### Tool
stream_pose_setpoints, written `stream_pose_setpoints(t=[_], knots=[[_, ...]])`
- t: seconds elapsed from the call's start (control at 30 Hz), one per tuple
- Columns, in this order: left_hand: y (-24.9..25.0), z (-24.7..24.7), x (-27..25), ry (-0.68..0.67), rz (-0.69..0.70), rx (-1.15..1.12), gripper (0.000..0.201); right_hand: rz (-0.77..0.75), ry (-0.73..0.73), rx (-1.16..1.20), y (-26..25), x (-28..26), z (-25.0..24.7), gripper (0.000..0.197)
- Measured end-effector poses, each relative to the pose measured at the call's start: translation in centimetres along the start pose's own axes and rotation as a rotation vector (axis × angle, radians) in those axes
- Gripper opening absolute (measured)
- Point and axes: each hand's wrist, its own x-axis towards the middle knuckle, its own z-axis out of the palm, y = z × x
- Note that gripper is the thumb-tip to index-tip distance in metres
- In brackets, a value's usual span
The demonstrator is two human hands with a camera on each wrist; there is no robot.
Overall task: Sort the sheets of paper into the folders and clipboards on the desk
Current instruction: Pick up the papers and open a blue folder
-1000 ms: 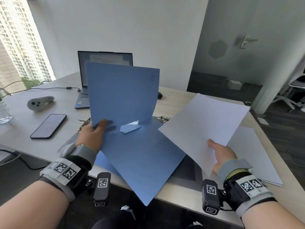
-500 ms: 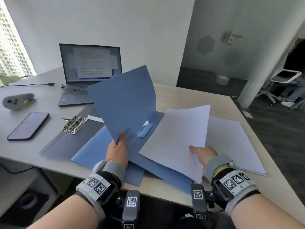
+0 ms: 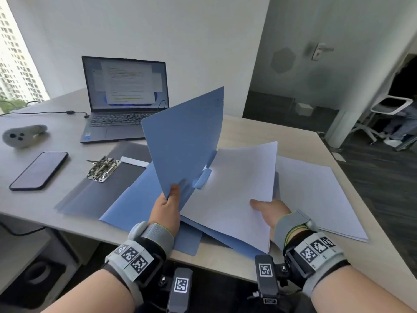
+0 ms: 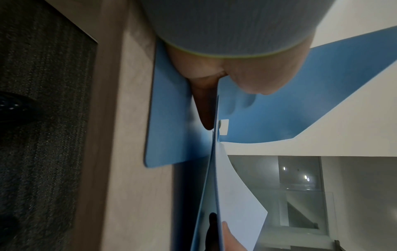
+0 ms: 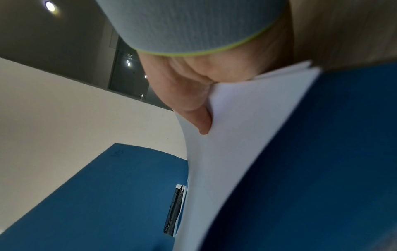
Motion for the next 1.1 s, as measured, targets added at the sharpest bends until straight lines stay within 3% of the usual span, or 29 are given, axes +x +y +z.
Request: stream_pose_setpoints(t=[0.27, 0.4, 0.7, 0.83, 0.97, 1.1], knots=[[0.0, -0.1, 0.0, -0.007, -0.01, -0.012, 0.042, 0.058, -0.019, 0.065, 0.4, -0.1, 0.2, 0.021], [-0.1, -0.2, 0.1, 0.002, -0.033, 0.018, 0.03, 0.042, -0.019, 0.081, 0.6, -0.2, 0.5, 0.028], [0.1, -0.2, -0.1, -0.021, -0.022, 0.051, 0.035, 0.072, -0.009, 0.077, 0.1, -0.5, 1.4, 0.038], [0.1, -0.4, -0.1, -0.068, -0.03, 0.112, 0.035, 0.081, -0.027, 0.08, 0.3, 0.1, 1.4, 0.039], [0.3, -1.0, -0.1, -0.221, -0.025, 0.142, 0.018, 0.068, -0.034, 0.074, 0.4, 0.2, 1.4, 0.032], [0.0, -2.0, 1.4, -0.51, -0.077, 0.058, 0.073, 0.011, -0.097, 0.086, -0.4, -1.2, 0.4, 0.02]])
